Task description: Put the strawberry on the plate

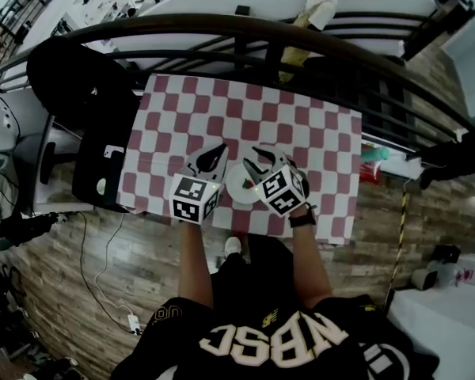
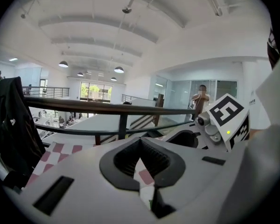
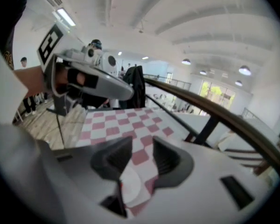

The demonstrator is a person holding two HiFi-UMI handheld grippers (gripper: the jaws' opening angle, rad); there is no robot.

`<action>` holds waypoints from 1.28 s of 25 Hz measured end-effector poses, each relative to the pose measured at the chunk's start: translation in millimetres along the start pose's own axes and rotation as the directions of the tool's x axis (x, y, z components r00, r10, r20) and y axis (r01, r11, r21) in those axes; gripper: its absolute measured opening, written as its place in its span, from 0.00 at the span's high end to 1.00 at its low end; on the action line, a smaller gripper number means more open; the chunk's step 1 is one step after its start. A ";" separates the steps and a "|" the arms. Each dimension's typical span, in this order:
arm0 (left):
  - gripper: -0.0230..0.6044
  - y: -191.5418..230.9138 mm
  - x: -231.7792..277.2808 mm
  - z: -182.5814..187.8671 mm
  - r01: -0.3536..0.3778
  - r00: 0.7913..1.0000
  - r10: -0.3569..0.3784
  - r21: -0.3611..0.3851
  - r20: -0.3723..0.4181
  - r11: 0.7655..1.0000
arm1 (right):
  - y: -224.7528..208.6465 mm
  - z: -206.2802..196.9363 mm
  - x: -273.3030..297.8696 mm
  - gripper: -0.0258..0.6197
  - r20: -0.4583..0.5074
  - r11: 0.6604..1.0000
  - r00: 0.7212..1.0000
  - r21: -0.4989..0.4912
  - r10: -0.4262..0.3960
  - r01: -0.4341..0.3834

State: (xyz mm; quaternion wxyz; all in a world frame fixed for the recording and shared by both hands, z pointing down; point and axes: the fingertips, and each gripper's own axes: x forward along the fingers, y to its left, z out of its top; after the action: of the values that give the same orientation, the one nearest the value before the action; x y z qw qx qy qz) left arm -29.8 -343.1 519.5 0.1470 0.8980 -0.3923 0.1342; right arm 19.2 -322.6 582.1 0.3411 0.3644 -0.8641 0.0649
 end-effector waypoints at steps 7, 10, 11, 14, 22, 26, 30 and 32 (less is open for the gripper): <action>0.94 6.2 -16.4 85.1 -0.069 0.980 0.067 0.005 0.189 0.998 | -26.8 104.0 -61.0 0.80 0.243 0.992 0.962 0.055 -0.126 0.116; 0.94 0.3 -23.1 116.4 -0.081 0.965 0.071 0.030 0.252 0.996 | -39.6 132.6 -84.7 0.86 0.343 0.980 0.919 0.114 -0.195 0.166; 0.94 -1.0 -25.3 125.8 -0.087 0.959 0.073 0.037 0.272 0.996 | -44.2 140.7 -92.2 0.86 0.369 0.974 0.902 0.129 -0.223 0.188; 0.94 -5.0 -31.5 146.6 -0.113 0.942 0.093 0.044 0.323 0.993 | -55.8 157.9 -115.2 0.87 0.435 0.953 0.849 0.182 -0.299 0.242; 0.94 -19.9 -32.6 181.4 -0.148 0.910 0.099 0.092 0.402 0.985 | -91.6 165.8 -149.2 0.93 0.477 0.895 0.763 0.323 -0.436 0.309; 0.94 -23.5 -27.8 188.0 -0.149 0.905 0.098 0.092 0.413 0.985 | -104.9 167.5 -161.5 0.93 0.490 0.872 0.726 0.344 -0.483 0.348; 0.94 -28.2 -20.6 195.4 -0.153 0.901 0.090 0.118 0.424 0.981 | -118.5 166.0 -166.4 0.93 0.487 0.854 0.707 0.367 -0.513 0.368; 0.94 -30.2 -17.8 197.0 -0.153 0.899 0.086 0.126 0.429 0.980 | -121.6 164.5 -168.0 0.93 0.480 0.847 0.703 0.373 -0.525 0.378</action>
State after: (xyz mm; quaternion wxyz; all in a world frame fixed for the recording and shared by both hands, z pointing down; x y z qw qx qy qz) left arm 5.8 -384.4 327.0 -0.0206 0.8887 -0.4575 -0.0235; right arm 96.2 -371.8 333.7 0.0269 0.6081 -0.7930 -0.0256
